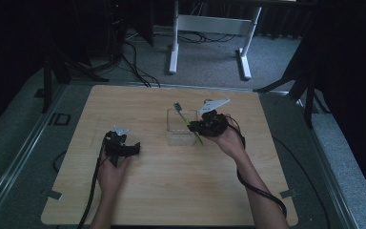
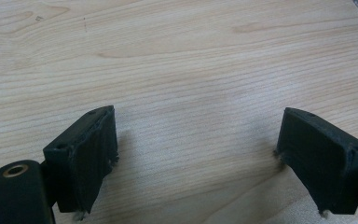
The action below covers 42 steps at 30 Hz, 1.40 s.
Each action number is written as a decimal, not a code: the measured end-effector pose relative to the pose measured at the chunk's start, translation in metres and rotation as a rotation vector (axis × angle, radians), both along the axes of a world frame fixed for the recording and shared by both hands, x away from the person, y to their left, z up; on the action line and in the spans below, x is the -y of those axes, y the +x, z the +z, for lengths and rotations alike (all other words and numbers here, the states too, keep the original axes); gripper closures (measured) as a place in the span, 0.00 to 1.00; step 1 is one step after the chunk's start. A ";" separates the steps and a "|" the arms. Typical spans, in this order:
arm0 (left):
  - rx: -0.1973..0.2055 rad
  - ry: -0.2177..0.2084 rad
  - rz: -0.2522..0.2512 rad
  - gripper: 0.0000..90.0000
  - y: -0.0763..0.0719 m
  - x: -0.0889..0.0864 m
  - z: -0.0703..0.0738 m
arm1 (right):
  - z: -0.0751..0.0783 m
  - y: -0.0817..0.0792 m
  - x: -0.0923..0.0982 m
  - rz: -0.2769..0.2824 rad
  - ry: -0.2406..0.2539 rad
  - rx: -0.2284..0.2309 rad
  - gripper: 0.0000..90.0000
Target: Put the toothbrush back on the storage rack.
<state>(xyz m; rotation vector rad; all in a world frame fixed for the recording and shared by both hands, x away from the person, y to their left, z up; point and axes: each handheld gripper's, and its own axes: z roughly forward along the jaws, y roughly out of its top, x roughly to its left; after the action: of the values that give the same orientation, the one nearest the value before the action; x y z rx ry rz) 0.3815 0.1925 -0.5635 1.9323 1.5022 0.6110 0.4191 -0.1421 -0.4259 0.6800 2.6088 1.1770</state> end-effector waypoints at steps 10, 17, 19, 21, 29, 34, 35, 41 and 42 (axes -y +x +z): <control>0.000 0.000 0.000 0.14 0.000 0.000 0.000 | 0.003 0.003 0.000 -0.025 0.044 -0.001 0.88; 0.000 0.000 0.000 0.14 0.000 0.000 0.000 | 0.005 0.005 0.001 -0.033 0.076 -0.009 0.88; 0.000 0.000 0.000 0.14 0.000 0.000 0.000 | 0.005 0.005 0.001 -0.032 0.079 -0.010 0.88; 0.000 0.000 0.000 0.14 0.000 0.000 0.000 | 0.005 0.005 0.001 -0.035 0.081 -0.007 0.88; 0.002 0.000 0.000 0.14 0.000 0.000 0.000 | 0.005 0.006 -0.001 -0.041 0.096 -0.007 0.88; 0.002 0.002 -0.001 0.14 0.000 0.000 0.000 | 0.005 0.007 -0.001 -0.051 0.108 -0.009 0.88; 0.002 0.002 -0.001 0.14 0.000 0.000 0.000 | 0.005 0.007 -0.001 -0.051 0.112 -0.008 0.88; 0.001 0.001 0.000 0.14 0.000 0.000 0.000 | 0.006 0.008 -0.001 -0.061 0.130 -0.007 0.88; 0.000 0.001 0.000 0.14 0.000 0.000 0.000 | 0.006 0.009 -0.001 -0.064 0.132 -0.004 0.88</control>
<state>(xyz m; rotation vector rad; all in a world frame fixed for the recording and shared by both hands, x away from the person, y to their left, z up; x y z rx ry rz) 0.3816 0.1926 -0.5635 1.9334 1.5016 0.6122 0.4279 -0.1408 -0.4194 0.7857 2.5098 1.3385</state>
